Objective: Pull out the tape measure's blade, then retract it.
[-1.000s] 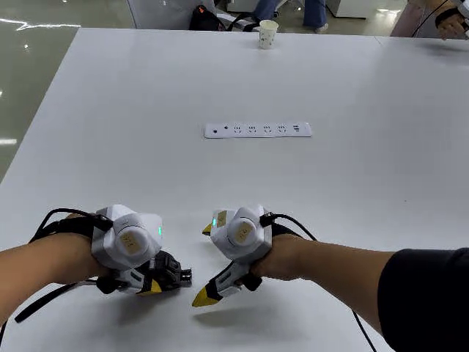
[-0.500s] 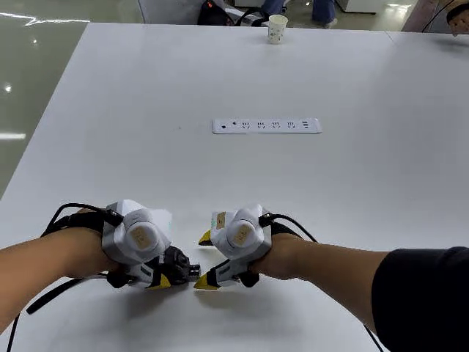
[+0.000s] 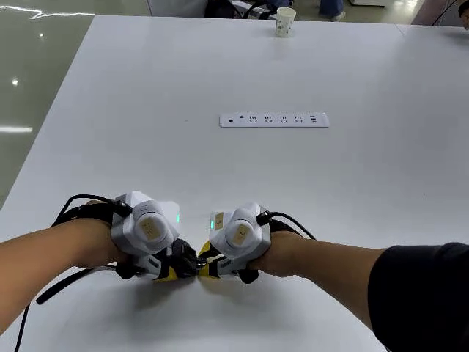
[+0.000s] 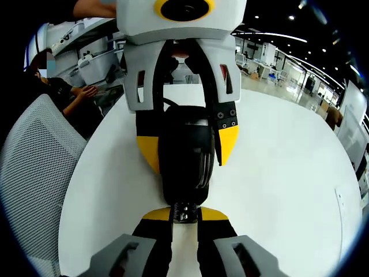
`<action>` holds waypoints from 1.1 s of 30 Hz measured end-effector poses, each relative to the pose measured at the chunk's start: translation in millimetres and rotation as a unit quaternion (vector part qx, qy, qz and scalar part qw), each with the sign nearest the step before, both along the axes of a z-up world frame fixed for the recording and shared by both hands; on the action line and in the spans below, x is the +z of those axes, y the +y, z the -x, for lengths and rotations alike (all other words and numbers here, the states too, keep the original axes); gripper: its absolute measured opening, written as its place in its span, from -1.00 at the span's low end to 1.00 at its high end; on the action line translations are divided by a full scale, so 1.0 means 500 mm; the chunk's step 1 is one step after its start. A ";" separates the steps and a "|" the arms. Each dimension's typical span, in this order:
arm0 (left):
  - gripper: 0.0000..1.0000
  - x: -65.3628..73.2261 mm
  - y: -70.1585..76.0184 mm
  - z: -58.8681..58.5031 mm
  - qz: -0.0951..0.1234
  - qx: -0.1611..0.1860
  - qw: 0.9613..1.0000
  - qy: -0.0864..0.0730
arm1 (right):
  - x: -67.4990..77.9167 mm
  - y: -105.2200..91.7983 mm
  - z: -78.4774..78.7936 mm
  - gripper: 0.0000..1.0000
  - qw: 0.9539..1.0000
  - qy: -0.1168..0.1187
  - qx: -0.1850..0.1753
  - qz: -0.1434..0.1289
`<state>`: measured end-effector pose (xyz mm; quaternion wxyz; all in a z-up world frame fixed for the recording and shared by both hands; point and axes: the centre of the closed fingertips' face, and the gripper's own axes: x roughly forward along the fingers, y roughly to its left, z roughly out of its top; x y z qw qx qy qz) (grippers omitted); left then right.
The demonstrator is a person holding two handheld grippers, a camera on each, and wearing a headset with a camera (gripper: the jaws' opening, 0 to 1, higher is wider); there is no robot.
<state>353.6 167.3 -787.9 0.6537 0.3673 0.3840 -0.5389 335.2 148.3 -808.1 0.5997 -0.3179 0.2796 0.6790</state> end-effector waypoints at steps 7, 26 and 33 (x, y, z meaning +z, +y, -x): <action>-0.30 0.001 0.000 0.000 0.001 0.003 1.000 0.001 | 0.000 0.001 0.000 -0.77 1.000 -0.003 -0.001 0.001; -0.31 0.003 0.000 -0.001 0.001 0.003 1.000 -0.004 | 0.002 -0.011 -0.003 -0.81 1.000 0.003 -0.003 0.008; -0.30 0.003 0.002 -0.001 -0.001 0.006 1.000 -0.004 | 0.000 -0.016 -0.006 -0.80 1.000 -0.001 0.001 0.012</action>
